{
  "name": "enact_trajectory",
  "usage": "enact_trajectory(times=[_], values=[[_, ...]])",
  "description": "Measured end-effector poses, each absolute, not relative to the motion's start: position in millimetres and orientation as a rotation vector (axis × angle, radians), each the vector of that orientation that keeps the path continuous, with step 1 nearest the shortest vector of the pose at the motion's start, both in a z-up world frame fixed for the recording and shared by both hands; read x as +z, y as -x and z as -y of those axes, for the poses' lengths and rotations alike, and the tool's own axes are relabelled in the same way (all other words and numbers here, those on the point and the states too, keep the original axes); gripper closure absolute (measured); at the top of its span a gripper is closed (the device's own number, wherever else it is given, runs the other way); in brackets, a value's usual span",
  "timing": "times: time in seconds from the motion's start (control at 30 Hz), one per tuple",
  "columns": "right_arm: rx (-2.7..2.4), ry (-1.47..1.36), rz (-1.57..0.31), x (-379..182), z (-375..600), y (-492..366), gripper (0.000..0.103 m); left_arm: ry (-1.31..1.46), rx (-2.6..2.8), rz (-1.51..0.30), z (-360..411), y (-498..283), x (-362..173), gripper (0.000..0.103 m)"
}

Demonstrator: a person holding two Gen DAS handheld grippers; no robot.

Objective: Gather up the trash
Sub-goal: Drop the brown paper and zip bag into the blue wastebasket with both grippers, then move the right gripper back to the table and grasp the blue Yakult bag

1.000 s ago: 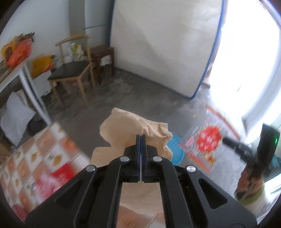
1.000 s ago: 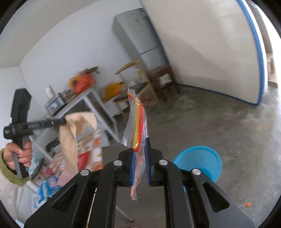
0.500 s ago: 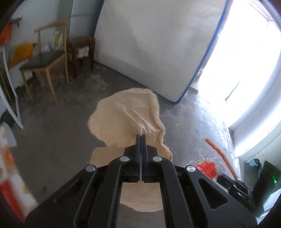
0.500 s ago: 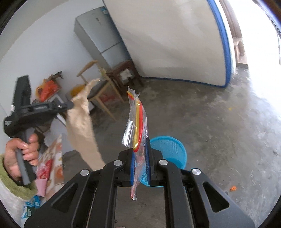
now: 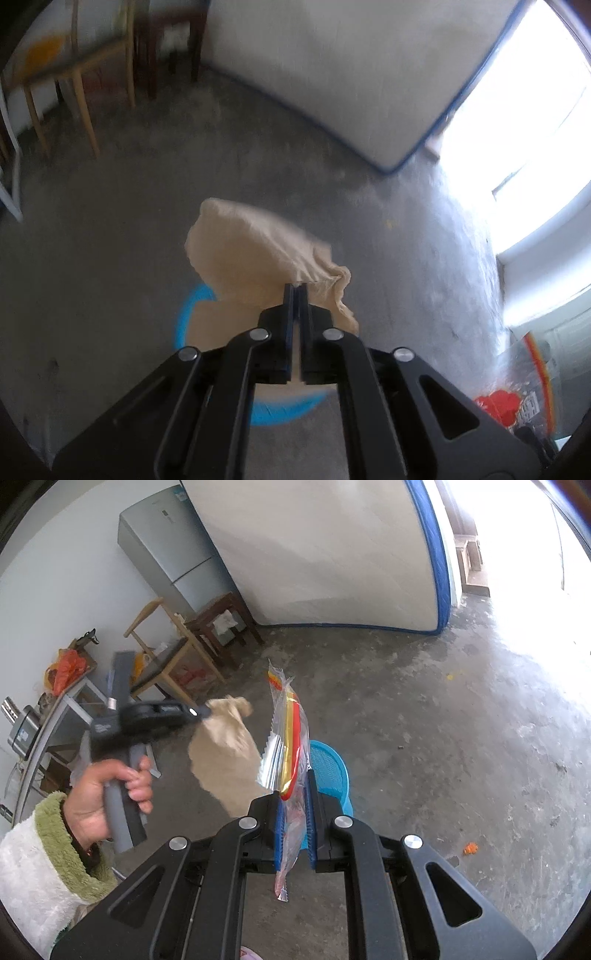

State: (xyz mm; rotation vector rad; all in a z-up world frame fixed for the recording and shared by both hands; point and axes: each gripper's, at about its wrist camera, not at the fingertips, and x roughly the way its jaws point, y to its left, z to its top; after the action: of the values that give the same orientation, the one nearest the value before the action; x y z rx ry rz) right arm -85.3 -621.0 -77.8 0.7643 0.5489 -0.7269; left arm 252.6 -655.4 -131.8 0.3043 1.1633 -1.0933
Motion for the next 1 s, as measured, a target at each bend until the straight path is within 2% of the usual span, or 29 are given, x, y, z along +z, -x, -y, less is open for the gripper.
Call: enact_trajectory(times=[0.03, 0.07, 0.1, 0.23, 0.33, 0.43, 0.6, 0.67, 0.7, 0.77, 0.87, 1.0], values=[[-0.723, -0.767, -0.551, -80, 622, 83, 0.093, -0.317, -1.079, -1.212, 657, -252, -143, 0.082], [-0.721, -0.768, -0.551, -80, 622, 82, 0.093, -0.343, -1.054, -1.255, 658, -250, -154, 0.057], [-0.715, -0.768, -0.55, -81, 623, 79, 0.093, -0.353, -1.041, -1.271, 657, -251, -159, 0.047], [-0.683, -0.779, -0.553, -91, 629, 71, 0.093, -0.348, -1.031, -1.281, 640, -256, -159, 0.044], [-0.634, -0.799, -0.577, -106, 641, 50, 0.093, -0.294, -1.029, -1.261, 616, -261, -134, 0.044], [-0.598, -0.807, -0.634, -129, 656, 20, 0.093, -0.264, -1.025, -1.213, 582, -269, -88, 0.043], [-0.557, -0.822, -0.764, -193, 686, -51, 0.092, -0.26, -1.029, -1.082, 504, -251, 1, 0.03], [-0.541, -0.887, -0.843, -235, 703, -81, 0.091, -0.246, -1.037, -1.015, 462, -240, 38, 0.025], [-0.543, -0.905, -0.876, -249, 708, -88, 0.09, -0.23, -1.038, -0.982, 435, -232, 55, 0.022], [-0.569, -0.934, -0.986, -285, 718, -103, 0.065, -0.201, -1.04, -0.937, 391, -220, 75, 0.021], [-0.682, -0.86, -1.068, -299, 720, -100, 0.063, -0.161, -0.988, -0.895, 318, -204, 90, 0.019], [-0.704, -0.846, -1.039, -279, 712, -76, 0.063, -0.123, -0.839, -0.852, 230, -183, 90, 0.019]])
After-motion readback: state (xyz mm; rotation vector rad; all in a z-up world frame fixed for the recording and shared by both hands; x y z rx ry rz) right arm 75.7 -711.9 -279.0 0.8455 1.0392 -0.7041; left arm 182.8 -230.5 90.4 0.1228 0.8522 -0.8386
